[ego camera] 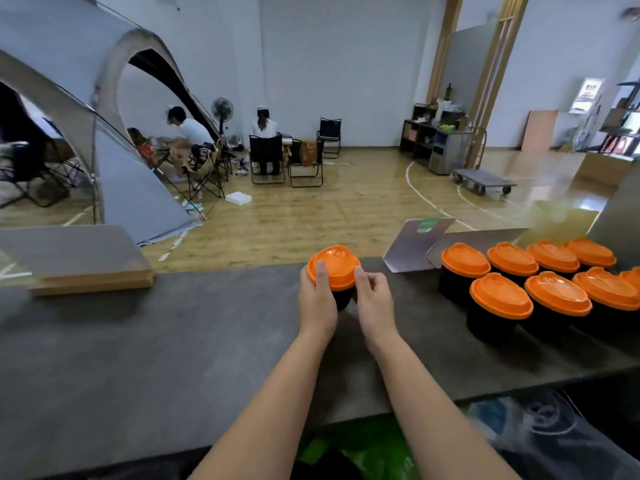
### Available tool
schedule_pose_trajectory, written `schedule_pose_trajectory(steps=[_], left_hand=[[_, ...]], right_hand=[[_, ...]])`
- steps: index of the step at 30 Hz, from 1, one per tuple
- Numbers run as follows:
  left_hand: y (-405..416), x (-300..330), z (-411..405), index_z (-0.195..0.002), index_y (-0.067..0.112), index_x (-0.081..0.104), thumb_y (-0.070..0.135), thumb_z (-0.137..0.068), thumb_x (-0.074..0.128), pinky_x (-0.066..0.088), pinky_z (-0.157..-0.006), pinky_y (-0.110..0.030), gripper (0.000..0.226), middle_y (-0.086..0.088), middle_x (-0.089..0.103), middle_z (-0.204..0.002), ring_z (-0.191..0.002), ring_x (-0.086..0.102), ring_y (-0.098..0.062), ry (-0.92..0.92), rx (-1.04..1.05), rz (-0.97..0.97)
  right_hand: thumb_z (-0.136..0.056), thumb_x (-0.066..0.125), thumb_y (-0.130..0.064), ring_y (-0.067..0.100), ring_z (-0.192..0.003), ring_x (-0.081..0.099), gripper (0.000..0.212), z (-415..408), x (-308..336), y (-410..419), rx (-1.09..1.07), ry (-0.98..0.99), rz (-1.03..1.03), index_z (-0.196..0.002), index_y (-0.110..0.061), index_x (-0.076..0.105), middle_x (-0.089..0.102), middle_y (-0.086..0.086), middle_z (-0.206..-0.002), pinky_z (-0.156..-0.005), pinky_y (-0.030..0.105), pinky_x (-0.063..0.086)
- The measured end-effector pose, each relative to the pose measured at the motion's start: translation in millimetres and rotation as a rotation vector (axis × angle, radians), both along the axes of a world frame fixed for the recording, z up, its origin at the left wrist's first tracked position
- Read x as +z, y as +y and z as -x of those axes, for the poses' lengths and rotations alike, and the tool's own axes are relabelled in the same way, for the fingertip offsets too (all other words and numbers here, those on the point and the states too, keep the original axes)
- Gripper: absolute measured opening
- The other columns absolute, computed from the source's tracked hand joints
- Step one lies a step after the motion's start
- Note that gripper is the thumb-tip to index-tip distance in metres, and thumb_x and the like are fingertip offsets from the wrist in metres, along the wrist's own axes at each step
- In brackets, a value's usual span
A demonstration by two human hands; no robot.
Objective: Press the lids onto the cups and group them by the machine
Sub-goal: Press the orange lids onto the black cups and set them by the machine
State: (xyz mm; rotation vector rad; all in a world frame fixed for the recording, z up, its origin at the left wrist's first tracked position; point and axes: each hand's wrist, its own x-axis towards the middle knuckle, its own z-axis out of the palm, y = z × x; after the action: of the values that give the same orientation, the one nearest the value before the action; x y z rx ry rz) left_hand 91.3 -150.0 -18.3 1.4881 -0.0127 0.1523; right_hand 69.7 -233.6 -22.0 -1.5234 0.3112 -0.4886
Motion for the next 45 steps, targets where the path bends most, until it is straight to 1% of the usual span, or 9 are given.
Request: schedule_pose_trajectory(steps=[9,14,16,19,23,28,38,42,45], left_hand=[[204,4,17,-0.108,0.023,0.051,0.037,-0.105,0.036,0.046,-0.097,-0.045,0.021,-0.01,0.061,-0.112,-0.104,0.059,-0.026,0.035,0.21,-0.002],[258,-5,24,-0.1,0.01,0.065,0.029,-0.103,0.045,0.047,-0.065,-0.016,0.028,-0.003,0.065,-0.089,-0.079,0.058,-0.013,0.022,0.259,0.02],[266,-7,25,-0.098,0.014,0.069,0.024,-0.104,0.046,0.047,-0.065,-0.012,0.027,0.0,0.067,-0.09,-0.081,0.06,-0.011,0.017,0.291,0.037],[273,-15,28,-0.109,0.025,0.067,0.03,-0.106,0.038,0.048,-0.081,-0.022,0.03,0.009,0.067,-0.103,-0.099,0.063,-0.012,-0.034,0.413,-0.032],[270,-26,38,-0.118,0.029,0.063,0.042,-0.104,0.032,0.048,-0.077,-0.021,0.037,0.011,0.066,-0.103,-0.093,0.061,-0.005,-0.118,0.431,-0.18],[268,-31,38,-0.121,0.032,0.055,0.047,-0.093,0.029,0.046,-0.065,-0.007,0.041,0.022,0.059,-0.097,-0.085,0.059,0.009,-0.142,0.388,-0.203],[268,-43,28,-0.119,0.026,0.056,0.04,-0.096,0.034,0.054,-0.073,-0.023,0.035,0.015,0.062,-0.103,-0.09,0.06,0.004,-0.189,0.367,-0.135],[267,-42,29,-0.119,0.027,0.054,0.041,-0.097,0.03,0.048,-0.073,-0.013,0.036,0.015,0.062,-0.101,-0.088,0.06,0.007,-0.201,0.379,-0.114],[272,-45,25,-0.113,0.027,0.051,0.042,-0.099,0.024,0.05,-0.08,-0.023,0.034,0.008,0.06,-0.099,-0.089,0.059,0.001,-0.212,0.471,-0.103]], right_hand=[[-0.099,0.043,-0.045,0.016,-0.088,0.057,0.025,-9,-5,196,0.29,-0.023,-0.065,-0.092,-0.023,0.048,0.059,0.0,-0.093,-0.082,0.035,0.045],[-0.102,0.043,-0.037,0.013,-0.095,0.056,0.025,3,-10,247,0.376,0.002,0.026,-0.122,-0.023,0.041,0.055,0.002,-0.112,-0.073,0.02,0.043],[-0.102,0.043,-0.03,0.013,-0.101,0.057,0.024,3,-14,256,0.364,-0.051,0.095,-0.126,-0.029,0.048,0.057,-0.003,-0.116,-0.079,0.019,0.045],[-0.104,0.041,-0.027,0.015,-0.1,0.061,0.022,0,-17,268,0.337,-0.107,0.148,-0.104,-0.037,0.06,0.065,-0.012,-0.103,-0.089,0.029,0.049],[-0.1,0.034,-0.045,0.013,-0.095,0.062,0.023,0,-24,278,0.306,-0.099,0.152,-0.099,-0.043,0.057,0.064,-0.01,-0.098,-0.081,0.031,0.053],[-0.091,0.038,-0.045,0.015,-0.089,0.063,0.026,-5,-30,283,0.288,-0.148,0.039,-0.099,-0.033,0.06,0.065,-0.004,-0.097,-0.07,0.025,0.052],[-0.083,0.038,-0.056,0.013,-0.088,0.062,0.036,-15,-36,280,0.354,-0.227,0.036,-0.101,-0.03,0.056,0.062,-0.003,-0.099,-0.069,0.025,0.052],[-0.087,0.041,-0.048,0.016,-0.088,0.065,0.036,-16,-37,279,0.385,-0.211,-0.119,-0.101,-0.023,0.062,0.066,0.006,-0.1,-0.072,0.027,0.053],[-0.094,0.035,-0.036,0.012,-0.089,0.066,0.031,-16,-37,278,0.34,-0.224,-0.106,-0.1,-0.021,0.061,0.068,0.002,-0.097,-0.076,0.025,0.052]])
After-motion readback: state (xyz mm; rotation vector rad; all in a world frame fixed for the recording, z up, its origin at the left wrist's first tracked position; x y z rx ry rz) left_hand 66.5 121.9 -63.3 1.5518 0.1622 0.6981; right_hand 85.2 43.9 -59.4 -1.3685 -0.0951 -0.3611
